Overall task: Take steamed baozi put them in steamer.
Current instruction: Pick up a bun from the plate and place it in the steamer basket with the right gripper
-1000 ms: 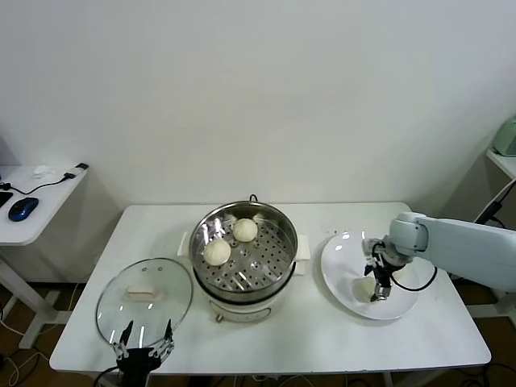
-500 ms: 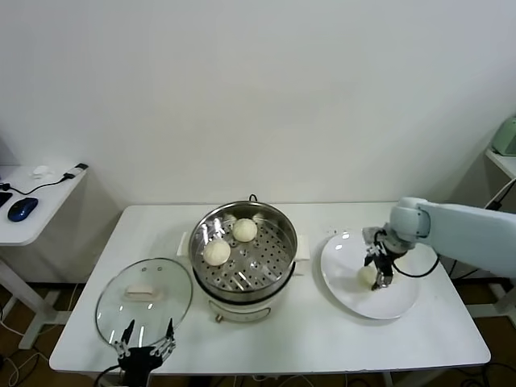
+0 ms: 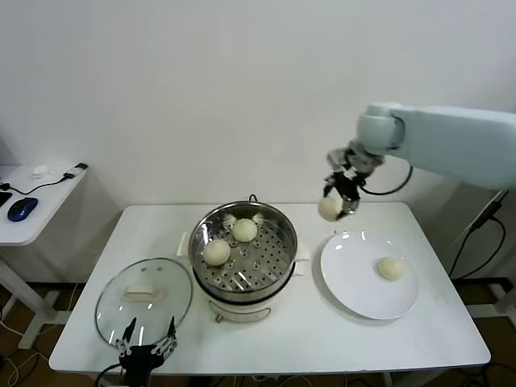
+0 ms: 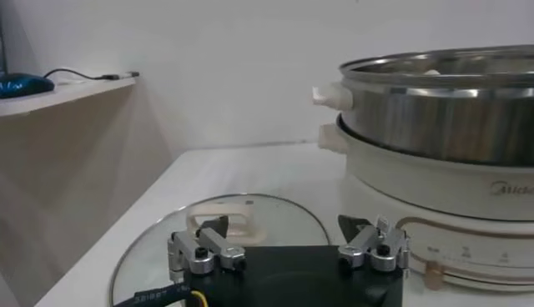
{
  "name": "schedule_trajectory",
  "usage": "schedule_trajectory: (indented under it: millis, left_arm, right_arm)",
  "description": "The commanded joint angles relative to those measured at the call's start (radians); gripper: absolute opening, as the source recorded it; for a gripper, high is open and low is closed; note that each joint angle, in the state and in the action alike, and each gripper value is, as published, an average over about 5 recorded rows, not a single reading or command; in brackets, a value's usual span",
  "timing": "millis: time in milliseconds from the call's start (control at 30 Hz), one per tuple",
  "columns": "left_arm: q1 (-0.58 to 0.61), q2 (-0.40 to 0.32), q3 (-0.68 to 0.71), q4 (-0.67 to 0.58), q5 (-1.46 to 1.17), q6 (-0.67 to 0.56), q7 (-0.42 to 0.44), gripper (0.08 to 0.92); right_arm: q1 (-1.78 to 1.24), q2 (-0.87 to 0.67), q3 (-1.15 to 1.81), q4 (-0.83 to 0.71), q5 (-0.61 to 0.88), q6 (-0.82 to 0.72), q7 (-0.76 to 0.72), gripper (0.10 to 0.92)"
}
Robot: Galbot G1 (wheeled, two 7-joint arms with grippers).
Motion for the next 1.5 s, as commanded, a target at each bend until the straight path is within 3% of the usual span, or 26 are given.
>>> schedule_trajectory:
  millis: [33,267,600,1233,1500]
  left_arm:
    - [-0.001,0.000,0.000,-0.002,0.000,0.001,0.000,0.823]
    - [0.008,0.002,-0.007,-0.005,-0.004,-0.002,-0.001,0.823]
    - [0.008,0.000,-0.009,-0.001,-0.001,-0.005,-0.002,0.823]
    - [0.006,0.002,-0.012,0.007,-0.003,-0.008,-0.002,0.823]
    - [0.008,0.002,-0.012,0.008,-0.003,-0.010,-0.003,0.823]
  right_arm:
    - [0.057,0.222,0.096,0.210,-0.096,0.164,0.006,0.700]
    - [-0.100,0.282,0.118,0.226,-0.331,0.242,0.056,0.696]
    - [-0.234,0.315,0.099,0.160,-0.525,0.373,0.124,0.696]
    - [-0.304,0.325,0.094,0.094,-0.532,0.386,0.139,0.697]
    - [-0.236,0.291,0.109,0.093,-0.408,0.437,0.087,0.816]
